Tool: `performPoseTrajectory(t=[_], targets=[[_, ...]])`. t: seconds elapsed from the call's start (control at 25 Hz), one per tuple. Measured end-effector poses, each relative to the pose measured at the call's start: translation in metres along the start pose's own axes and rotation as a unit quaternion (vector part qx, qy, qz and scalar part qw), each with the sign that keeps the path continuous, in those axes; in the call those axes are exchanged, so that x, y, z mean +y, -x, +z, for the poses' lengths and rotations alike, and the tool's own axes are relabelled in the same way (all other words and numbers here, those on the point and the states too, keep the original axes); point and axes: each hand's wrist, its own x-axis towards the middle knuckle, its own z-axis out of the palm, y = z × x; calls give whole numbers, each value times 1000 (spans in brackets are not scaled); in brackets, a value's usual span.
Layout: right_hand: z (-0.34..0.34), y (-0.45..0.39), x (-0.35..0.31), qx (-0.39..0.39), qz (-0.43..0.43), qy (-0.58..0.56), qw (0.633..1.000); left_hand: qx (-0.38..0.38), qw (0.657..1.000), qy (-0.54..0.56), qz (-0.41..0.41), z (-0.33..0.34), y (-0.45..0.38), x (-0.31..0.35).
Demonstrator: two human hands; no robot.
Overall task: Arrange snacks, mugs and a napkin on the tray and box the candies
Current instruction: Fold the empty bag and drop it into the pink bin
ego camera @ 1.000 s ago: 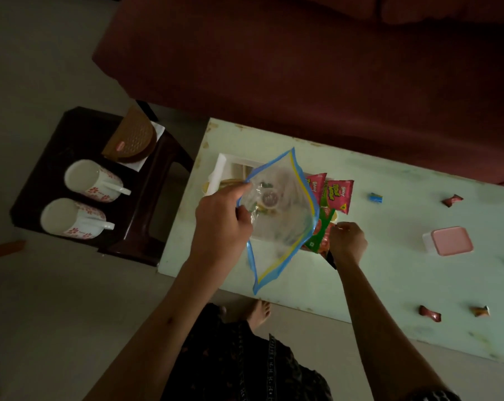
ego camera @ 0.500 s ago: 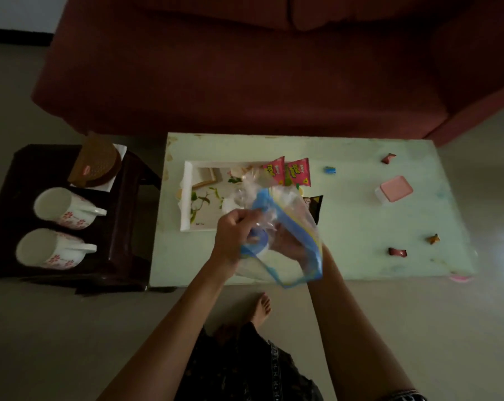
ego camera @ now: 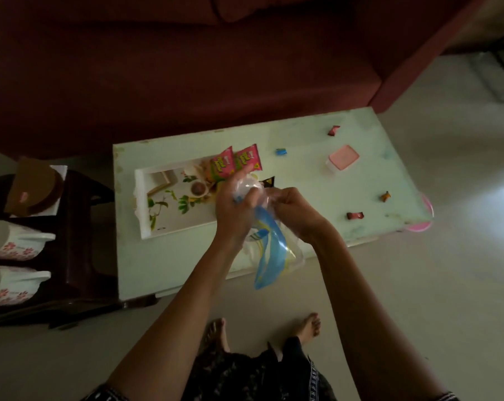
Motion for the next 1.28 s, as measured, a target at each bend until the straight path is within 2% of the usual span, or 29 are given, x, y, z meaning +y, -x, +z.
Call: performPoseTrajectory(t=[0.08, 0.12, 0.2, 0.24, 0.28, 0.36, 0.44, 0.52, 0.64, 0.72, 0.88, 0.96, 1.08, 1.2, 1.24, 1.28], targets=[[-28, 14, -6, 36, -14, -49, 998, 44, 999, 22, 17, 27, -2, -5], [-48, 20, -5, 26, 10, -69, 997, 62, 997, 6, 45, 46, 0, -1], [-88, 31, 1, -86, 151, -71, 982, 75, 987, -50, 133, 86, 5, 6], [-108, 36, 6, -158, 213, -99, 959, 66, 973, -92, 199, 107, 6, 6], [-127, 37, 14, -204, 235, -145, 939, 56, 956, -135, 253, 127, 8, 3], [-169, 30, 28, -225, 195, -269, 916, 22, 936, -165, 311, 170, 14, 0], [-207, 25, 32, -204, 160, -362, 896, 6, 949, -136, 284, 210, 25, -4], [-247, 20, 34, -161, 136, -401, 891, -9, 975, -88, 204, 244, 33, -7], [-294, 15, 37, -114, 120, -431, 887, -83, 978, -118, 148, 282, 38, -10], [-318, 10, 29, -137, 109, -481, 859, -121, 966, -161, 163, 308, 33, -8], [-367, -11, 25, -215, 19, -522, 825, -118, 966, -188, 132, 358, -8, -7], [-394, -31, 24, -236, -14, -448, 862, -130, 959, -214, 130, 388, -35, -12], [-426, -75, 25, -159, -4, -286, 945, -69, 969, -201, 124, 433, -68, -21], [-460, -119, 33, -33, 63, -240, 968, -49, 995, -89, 20, 480, -92, -28], [-471, -130, 41, -17, 113, -222, 968, -55, 997, -48, -14, 495, -99, -30], [-482, -139, 48, -34, 171, -217, 961, -57, 998, -16, -37, 507, -106, -33]])
